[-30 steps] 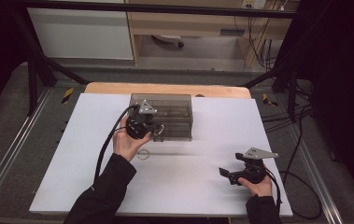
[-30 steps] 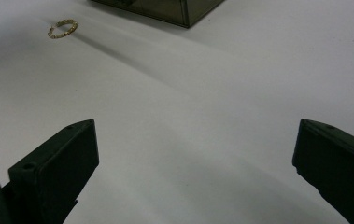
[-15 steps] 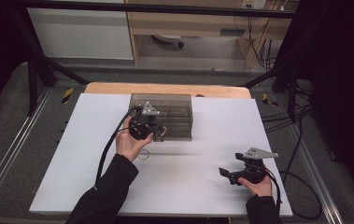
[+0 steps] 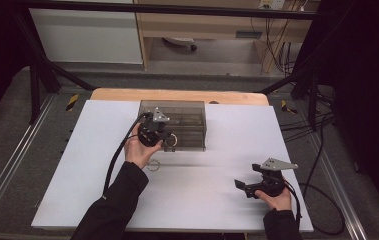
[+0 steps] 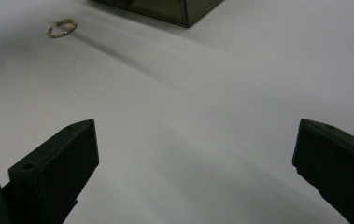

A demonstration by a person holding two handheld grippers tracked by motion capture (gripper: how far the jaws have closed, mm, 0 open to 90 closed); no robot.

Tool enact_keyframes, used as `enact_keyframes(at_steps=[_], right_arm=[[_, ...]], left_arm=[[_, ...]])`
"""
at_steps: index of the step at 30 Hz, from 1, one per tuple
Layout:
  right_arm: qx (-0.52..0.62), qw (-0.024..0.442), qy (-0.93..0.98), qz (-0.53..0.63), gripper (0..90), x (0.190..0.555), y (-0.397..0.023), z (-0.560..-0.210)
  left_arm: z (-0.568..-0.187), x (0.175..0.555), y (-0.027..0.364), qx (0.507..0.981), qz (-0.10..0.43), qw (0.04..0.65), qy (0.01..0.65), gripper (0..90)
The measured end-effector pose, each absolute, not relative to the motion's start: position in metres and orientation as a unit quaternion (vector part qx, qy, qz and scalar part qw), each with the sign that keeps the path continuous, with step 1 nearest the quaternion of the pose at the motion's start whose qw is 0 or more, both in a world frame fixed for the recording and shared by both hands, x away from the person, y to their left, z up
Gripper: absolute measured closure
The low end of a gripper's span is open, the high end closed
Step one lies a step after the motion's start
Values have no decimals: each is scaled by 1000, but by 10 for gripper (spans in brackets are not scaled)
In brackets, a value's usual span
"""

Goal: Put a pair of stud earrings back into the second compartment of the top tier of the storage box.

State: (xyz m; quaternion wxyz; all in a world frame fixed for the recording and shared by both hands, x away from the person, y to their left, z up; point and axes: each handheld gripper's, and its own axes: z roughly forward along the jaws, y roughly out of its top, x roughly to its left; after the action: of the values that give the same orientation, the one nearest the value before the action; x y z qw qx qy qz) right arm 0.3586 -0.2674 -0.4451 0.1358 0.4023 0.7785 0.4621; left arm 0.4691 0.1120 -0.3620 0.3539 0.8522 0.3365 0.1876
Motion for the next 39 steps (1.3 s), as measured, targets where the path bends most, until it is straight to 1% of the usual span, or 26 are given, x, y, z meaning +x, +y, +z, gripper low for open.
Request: enact_keyframes(at_steps=[9, 13, 15, 18, 21, 24, 31, 37, 39], right_arm=[[403, 136, 778, 463, 11, 358, -267, -445], [403, 136, 778, 462, 11, 358, -268, -445], [402, 136, 779, 462, 11, 358, -267, -445], [402, 136, 779, 462, 11, 359, -267, -445], [403, 136, 778, 462, 11, 358, -267, -445], [403, 136, 778, 463, 11, 358, -267, -445], [403, 136, 778, 462, 11, 358, -267, -445], [404, 135, 778, 462, 11, 358, -267, -445], [403, 136, 778, 462, 12, 358, -267, -445]], left_arm=[[-375, 476, 117, 852, 178, 346, 351, 875], [-377, 475, 120, 848, 176, 354, 354, 864], [-376, 474, 121, 846, 178, 358, 354, 786], [-372, 471, 122, 845, 177, 363, 350, 750], [-367, 466, 123, 842, 184, 371, 346, 680], [-360, 460, 125, 839, 185, 379, 344, 633], [-346, 442, 133, 835, 185, 396, 335, 541], [-343, 430, 142, 833, 186, 400, 334, 419], [-343, 426, 146, 833, 186, 402, 332, 397]])
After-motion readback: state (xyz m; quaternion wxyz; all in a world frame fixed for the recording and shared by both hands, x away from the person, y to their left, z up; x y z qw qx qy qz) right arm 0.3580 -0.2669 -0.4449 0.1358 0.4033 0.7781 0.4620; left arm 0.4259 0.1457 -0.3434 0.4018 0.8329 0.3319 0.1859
